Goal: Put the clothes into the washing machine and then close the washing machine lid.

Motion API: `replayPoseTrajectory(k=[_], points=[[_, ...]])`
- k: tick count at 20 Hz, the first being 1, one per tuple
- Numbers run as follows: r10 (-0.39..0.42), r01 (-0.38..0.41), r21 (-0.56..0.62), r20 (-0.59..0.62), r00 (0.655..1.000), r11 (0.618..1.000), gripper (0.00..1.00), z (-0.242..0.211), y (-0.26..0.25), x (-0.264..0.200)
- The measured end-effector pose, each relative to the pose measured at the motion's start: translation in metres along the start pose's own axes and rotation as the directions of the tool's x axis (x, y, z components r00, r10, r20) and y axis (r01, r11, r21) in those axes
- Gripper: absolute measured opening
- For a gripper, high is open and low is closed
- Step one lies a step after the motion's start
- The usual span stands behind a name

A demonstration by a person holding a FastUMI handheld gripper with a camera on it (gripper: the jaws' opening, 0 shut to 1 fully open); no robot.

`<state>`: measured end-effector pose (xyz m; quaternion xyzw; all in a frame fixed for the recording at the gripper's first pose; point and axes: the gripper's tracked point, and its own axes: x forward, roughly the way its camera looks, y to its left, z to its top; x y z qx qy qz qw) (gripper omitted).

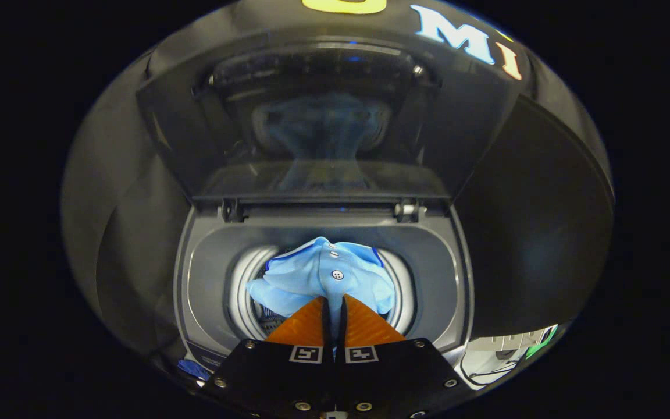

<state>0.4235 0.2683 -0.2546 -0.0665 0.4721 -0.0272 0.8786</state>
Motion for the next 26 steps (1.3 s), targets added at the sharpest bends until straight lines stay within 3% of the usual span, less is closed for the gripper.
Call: replayPoseTrajectory(k=[5, 10, 15, 21, 26], points=[[0.01, -0.012, -0.023, -0.064, 0.998, 1.0, 0.0, -0.026, 0.001, 0.023], [-0.027, 0.027, -0.001, -0.028, 0.999, 1.0, 0.01, -0.022, -0.005, 0.023], [-0.039, 0.039, -0.014, -0.008, 0.999, 0.999, 0.98, -0.023, -0.006, 0.021], [-0.032, 0.033, -0.035, 0.025, 0.999, 0.999, 0.98, -0.019, 0.0, 0.009], [-0.068, 0.073, -0.043, 0.104, 0.992, 0.996, 0.98, -0.003, -0.009, -0.019]])
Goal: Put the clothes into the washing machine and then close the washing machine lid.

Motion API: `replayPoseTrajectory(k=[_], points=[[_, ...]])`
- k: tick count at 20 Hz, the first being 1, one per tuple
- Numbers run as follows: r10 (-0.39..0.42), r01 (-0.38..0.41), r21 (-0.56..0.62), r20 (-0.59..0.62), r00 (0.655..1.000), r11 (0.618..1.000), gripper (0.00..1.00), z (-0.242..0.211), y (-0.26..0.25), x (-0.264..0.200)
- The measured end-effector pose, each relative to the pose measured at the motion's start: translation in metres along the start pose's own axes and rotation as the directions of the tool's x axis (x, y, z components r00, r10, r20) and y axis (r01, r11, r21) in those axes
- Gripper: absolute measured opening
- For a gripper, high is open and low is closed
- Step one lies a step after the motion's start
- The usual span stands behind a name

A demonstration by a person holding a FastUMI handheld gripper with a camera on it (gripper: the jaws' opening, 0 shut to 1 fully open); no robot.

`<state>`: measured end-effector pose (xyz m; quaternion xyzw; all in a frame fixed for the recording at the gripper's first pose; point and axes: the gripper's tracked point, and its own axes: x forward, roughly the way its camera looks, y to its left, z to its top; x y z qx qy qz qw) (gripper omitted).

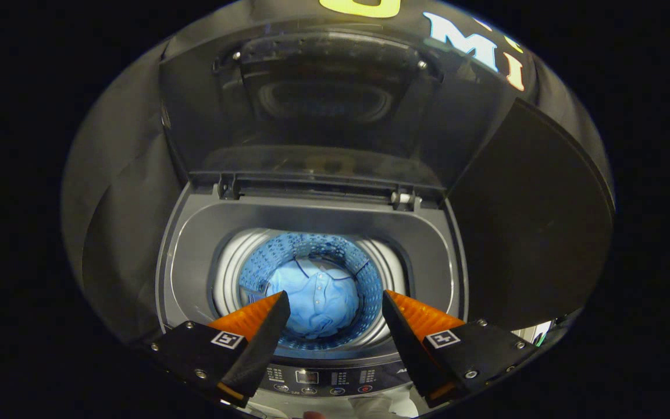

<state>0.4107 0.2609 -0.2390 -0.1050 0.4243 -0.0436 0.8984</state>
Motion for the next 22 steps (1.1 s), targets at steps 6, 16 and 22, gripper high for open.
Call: replayPoseTrajectory(k=[6, 16, 22], points=[[-0.024, 0.015, 0.054, 0.179, 0.983, 0.998, 0.98, 0.055, -0.011, -0.058], [-0.113, 0.047, 0.163, 0.422, 0.9, 0.985, 0.97, 0.191, -0.04, -0.149], [-0.074, 0.038, 0.094, 0.42, 0.905, 0.995, 0.97, 0.239, -0.029, -0.124]])
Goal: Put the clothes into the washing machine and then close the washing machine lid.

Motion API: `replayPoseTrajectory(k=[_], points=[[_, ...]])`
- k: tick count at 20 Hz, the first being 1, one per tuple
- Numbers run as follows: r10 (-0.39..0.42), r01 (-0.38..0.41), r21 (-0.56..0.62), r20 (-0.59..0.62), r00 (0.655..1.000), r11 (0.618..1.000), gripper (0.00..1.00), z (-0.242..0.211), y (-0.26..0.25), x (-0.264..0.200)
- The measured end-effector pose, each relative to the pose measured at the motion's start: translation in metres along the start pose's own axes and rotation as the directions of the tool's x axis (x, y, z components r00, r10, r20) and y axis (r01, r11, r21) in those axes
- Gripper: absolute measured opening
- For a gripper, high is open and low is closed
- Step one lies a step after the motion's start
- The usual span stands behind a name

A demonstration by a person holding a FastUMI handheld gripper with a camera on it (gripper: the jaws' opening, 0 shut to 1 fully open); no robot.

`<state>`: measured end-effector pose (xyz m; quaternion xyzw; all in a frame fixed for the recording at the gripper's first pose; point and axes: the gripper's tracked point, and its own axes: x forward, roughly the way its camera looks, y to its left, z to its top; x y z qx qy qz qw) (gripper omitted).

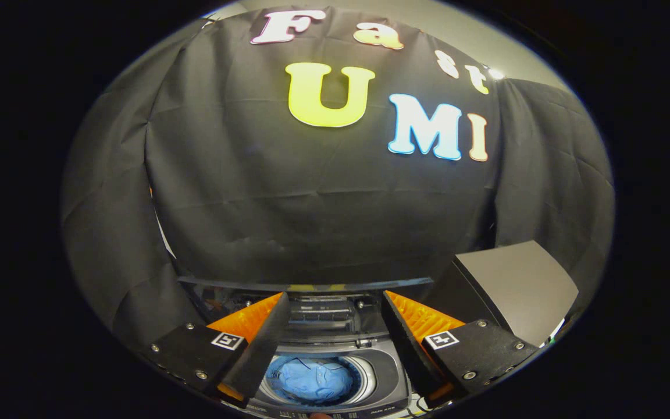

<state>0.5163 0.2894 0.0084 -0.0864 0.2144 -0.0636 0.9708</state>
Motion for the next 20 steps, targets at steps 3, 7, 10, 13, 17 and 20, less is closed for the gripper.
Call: replayPoseTrajectory(k=[3, 7, 10, 13, 17, 20], points=[[0.03, -0.03, -0.021, 0.011, 0.999, 0.999, 0.97, 0.021, 0.006, 0.028], [0.079, -0.079, -0.007, -0.004, 0.997, 0.997, 0.96, 0.038, 0.011, 0.068], [0.062, -0.063, -0.008, -0.062, 0.996, 0.998, 0.96, 0.032, 0.007, 0.091], [0.079, -0.081, -0.009, -0.144, 0.986, 0.997, 0.96, 0.013, 0.016, 0.109], [0.1, -0.11, -0.045, -0.184, 0.978, 0.993, 0.96, -0.002, 0.028, 0.116], [0.112, -0.115, 0.001, -0.212, 0.971, 0.993, 0.96, -0.017, 0.031, 0.116]])
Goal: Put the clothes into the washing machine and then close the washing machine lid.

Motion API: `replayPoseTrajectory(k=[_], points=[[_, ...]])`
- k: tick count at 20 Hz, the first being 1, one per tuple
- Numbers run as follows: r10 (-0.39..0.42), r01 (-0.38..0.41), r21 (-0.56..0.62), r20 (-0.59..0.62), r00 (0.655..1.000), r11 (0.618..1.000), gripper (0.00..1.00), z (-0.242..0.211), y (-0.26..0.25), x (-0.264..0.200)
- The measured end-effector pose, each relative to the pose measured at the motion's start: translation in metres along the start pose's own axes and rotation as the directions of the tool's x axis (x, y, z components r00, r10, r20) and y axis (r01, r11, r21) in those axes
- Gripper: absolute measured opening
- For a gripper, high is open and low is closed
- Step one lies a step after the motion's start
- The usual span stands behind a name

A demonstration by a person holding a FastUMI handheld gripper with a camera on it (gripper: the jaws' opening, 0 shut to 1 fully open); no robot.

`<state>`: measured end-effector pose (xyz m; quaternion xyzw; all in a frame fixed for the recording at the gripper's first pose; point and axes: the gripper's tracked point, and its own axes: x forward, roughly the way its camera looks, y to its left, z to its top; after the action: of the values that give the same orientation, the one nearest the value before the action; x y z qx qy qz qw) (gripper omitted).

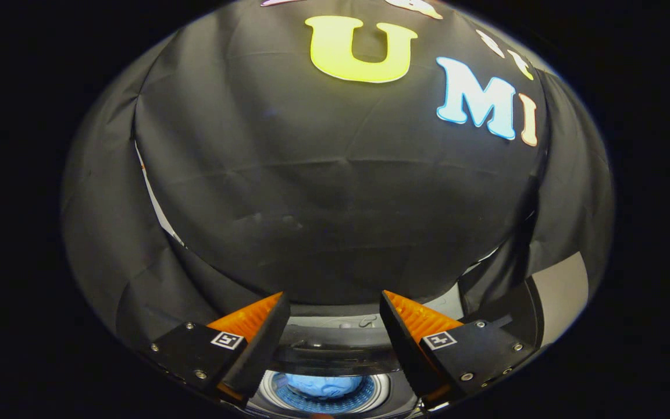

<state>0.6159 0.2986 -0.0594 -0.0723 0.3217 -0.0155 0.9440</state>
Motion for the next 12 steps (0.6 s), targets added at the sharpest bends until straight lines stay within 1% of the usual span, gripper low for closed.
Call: replayPoseTrajectory(k=[2, 7, 12], points=[[0.0, -0.002, 0.056, 0.024, 1.0, 0.998, 0.96, 0.0, 0.0003, 0.0002], [-0.024, 0.022, 0.04, 0.029, 0.999, 0.999, 0.97, -0.0023, 0.002, 0.0012], [-0.006, 0.005, 0.034, 0.031, 0.999, 0.999, 0.97, -0.0041, 0.0033, -0.0007]])
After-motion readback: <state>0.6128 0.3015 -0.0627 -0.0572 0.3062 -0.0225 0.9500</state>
